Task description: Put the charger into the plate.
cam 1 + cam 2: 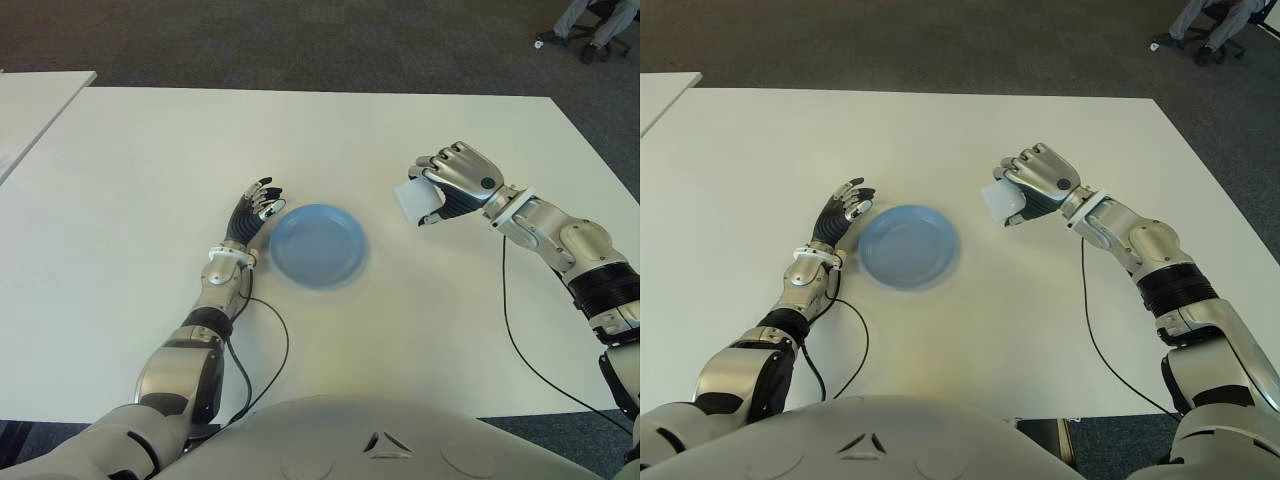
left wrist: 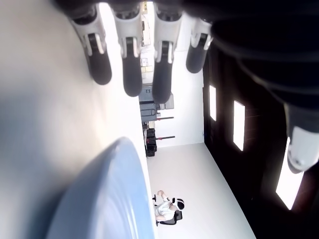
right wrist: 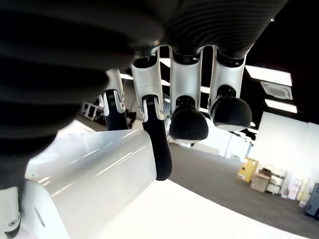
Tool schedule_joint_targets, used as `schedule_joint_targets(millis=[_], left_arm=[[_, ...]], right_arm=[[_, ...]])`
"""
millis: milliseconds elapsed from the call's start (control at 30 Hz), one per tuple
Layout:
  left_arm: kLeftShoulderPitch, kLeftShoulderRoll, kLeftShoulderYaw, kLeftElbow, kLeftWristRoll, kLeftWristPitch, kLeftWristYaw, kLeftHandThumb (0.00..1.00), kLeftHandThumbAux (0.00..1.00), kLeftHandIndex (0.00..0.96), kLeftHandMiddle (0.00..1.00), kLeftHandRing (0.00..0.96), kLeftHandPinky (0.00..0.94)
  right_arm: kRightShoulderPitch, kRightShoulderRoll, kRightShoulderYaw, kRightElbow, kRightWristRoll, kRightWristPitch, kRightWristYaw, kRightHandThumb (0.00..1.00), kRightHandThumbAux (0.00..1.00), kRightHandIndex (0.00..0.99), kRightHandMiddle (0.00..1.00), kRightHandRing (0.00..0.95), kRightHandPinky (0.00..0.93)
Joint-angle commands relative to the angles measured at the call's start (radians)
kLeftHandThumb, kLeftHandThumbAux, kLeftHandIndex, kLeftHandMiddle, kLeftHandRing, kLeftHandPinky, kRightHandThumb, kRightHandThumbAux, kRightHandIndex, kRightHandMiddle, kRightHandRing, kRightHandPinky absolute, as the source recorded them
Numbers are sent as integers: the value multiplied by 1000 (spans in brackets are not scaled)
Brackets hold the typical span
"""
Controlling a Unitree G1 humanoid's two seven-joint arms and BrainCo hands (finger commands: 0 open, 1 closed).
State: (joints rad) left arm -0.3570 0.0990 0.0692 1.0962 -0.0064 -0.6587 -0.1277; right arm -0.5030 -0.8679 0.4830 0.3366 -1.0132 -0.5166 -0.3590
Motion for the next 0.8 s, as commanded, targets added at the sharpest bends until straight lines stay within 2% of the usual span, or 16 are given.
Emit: schedule_joint_targets(millis=[33, 133, 400, 800], left_arm=[[42, -15, -3, 52, 16, 70, 33, 0, 521, 148, 268, 239, 191], [41, -17, -7, 49, 24, 86, 61, 0, 519, 141, 261, 230, 172], [40, -23, -9, 41, 30, 108, 88, 0, 527, 139, 256, 225, 179], [35, -40, 7, 39, 10, 120, 82, 0, 538, 134, 239, 212, 165]], right_arm=[[14, 67, 0, -42, 28, -6, 54, 849, 676, 407, 543, 850, 851], [20, 121, 11, -57, 46, 3, 102, 849, 676, 406, 543, 850, 851], [20, 185, 16, -51, 37, 9, 147, 849, 676, 407, 543, 856, 856], [36, 310, 52, -41, 35, 79, 270, 848, 677, 405, 539, 845, 851]])
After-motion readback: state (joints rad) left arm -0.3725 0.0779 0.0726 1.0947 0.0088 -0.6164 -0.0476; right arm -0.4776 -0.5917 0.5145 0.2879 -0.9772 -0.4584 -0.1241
